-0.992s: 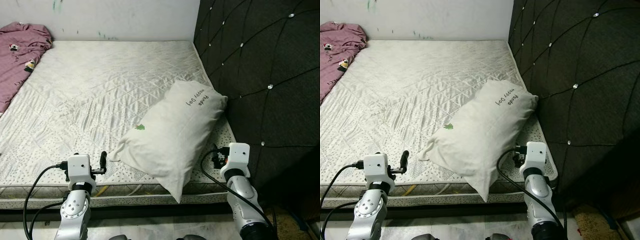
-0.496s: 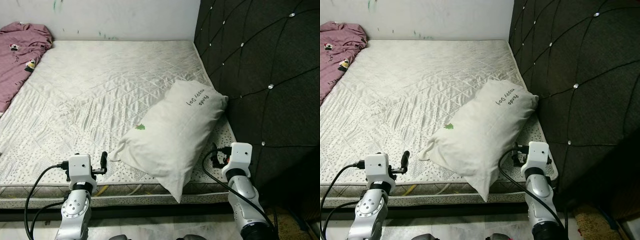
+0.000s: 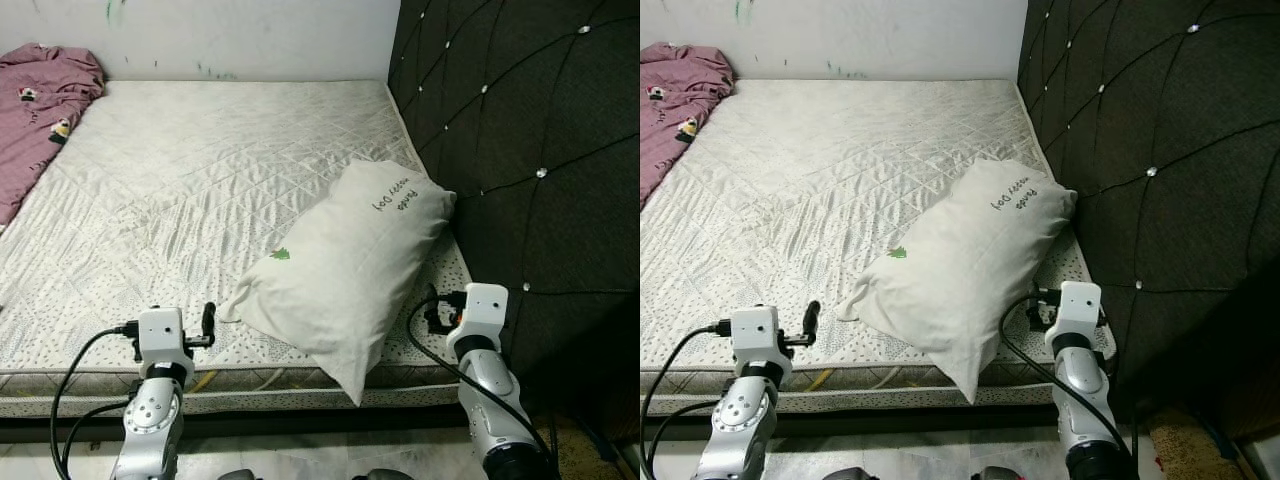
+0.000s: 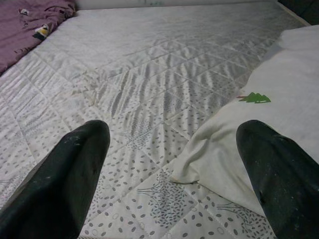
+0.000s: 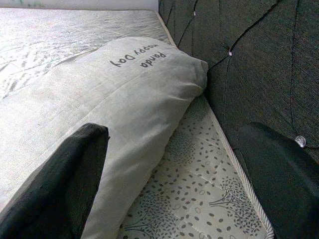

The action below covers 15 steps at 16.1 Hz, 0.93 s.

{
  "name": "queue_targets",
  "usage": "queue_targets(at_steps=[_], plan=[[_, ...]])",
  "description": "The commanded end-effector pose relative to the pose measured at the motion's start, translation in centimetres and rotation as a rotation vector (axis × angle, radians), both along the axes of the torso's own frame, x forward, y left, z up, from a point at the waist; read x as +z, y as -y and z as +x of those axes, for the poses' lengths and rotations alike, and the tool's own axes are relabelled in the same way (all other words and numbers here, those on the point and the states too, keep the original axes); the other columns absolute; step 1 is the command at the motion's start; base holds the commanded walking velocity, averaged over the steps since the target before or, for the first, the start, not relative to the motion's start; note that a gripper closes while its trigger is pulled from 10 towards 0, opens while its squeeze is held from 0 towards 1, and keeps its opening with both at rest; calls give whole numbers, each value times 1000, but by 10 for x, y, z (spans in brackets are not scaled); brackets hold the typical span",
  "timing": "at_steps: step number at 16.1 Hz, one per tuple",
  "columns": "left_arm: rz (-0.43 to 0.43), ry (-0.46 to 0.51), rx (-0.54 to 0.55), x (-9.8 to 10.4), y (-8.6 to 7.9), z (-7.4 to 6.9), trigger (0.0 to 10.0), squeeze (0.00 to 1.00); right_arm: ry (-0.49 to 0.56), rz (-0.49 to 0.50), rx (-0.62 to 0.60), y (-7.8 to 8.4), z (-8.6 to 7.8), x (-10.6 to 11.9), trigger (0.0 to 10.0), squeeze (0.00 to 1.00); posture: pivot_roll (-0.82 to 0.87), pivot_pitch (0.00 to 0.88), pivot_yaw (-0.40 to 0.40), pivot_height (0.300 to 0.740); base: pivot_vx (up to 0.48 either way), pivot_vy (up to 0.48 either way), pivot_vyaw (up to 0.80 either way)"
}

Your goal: Clean up the room

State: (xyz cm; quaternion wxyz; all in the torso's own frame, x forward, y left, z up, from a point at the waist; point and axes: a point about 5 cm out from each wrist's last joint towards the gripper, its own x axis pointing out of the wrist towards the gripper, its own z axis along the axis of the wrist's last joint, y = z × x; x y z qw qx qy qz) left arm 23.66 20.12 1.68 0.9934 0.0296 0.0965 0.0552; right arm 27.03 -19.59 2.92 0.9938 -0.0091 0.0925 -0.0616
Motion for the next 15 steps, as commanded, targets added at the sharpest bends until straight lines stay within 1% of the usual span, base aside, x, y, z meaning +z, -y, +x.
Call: queue_targets(at_steps=[1,9,10,11,12,13,14,15], plan=[[0,6,8,1,-2,2,10000,0,8,1,-11,2,2,1,10000,1000,-7,0,16,740,0,0,0],[3,10,-13,1,0,3,10000,0,7,7,-12,2,2,1,10000,1000,-8,0,19,740,0,0,0],[8,11,-19,2,0,3,10000,0,27,18,-7,2,3,4,10000,1000,-8,0,19,740,0,0,0],[17,29,-45,7,3,5,10000,0,72,22,14,-1,5,12,10000,1000,-8,0,18,740,0,0,0],[21,38,-58,9,4,6,10000,0,88,23,22,-2,5,15,10000,1000,-8,0,18,740,0,0,0],[43,71,-114,18,10,7,10000,0,128,11,56,-5,6,24,10000,1000,-4,0,16,740,0,0,0],[80,105,-196,28,20,6,10000,0,166,-4,117,-12,3,33,10000,1000,-4,0,15,740,0,0,0],[94,120,-243,34,25,4,10000,0,183,-5,146,-15,0,38,10000,1000,-3,0,15,740,0,0,0]])
